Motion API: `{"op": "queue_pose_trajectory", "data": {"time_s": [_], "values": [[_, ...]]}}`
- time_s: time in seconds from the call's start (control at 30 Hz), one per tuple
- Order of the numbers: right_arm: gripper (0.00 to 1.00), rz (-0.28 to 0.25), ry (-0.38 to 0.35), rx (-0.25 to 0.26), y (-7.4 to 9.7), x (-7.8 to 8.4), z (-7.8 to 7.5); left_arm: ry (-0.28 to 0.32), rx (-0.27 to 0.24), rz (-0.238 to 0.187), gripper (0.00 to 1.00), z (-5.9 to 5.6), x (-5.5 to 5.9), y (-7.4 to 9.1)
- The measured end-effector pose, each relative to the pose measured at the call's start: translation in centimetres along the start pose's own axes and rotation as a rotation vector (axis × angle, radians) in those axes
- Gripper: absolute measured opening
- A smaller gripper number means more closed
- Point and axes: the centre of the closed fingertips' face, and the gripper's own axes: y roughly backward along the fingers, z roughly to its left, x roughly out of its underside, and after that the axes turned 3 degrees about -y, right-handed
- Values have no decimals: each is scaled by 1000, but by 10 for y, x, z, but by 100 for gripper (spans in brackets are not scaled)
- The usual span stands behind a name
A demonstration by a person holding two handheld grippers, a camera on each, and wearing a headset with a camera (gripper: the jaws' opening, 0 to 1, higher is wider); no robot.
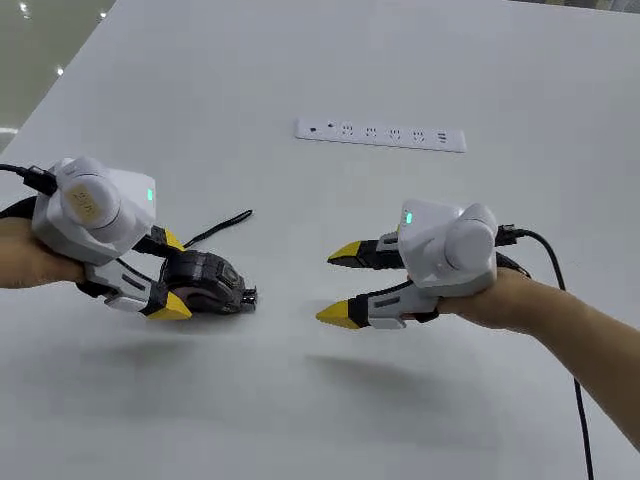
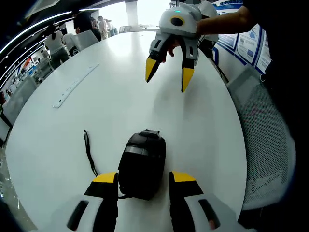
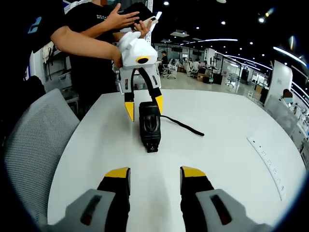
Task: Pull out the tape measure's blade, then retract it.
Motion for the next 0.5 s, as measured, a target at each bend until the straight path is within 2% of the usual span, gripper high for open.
{"op": "queue_pose_trajectory", "data": {"time_s": [0.17,0.2,0.23,0.5], "values": [[38,10,4,-21,-14,0,-1,-22,3,27,35,4,4,-4],[38,11,3,-26,-17,0,-1,-40,-2,61,32,7,10,-4],[38,11,2,-28,-20,0,-1,-40,13,60,31,4,10,-5],[35,16,0,-55,-42,-1,3,-47,22,62,30,6,11,-4]]}}
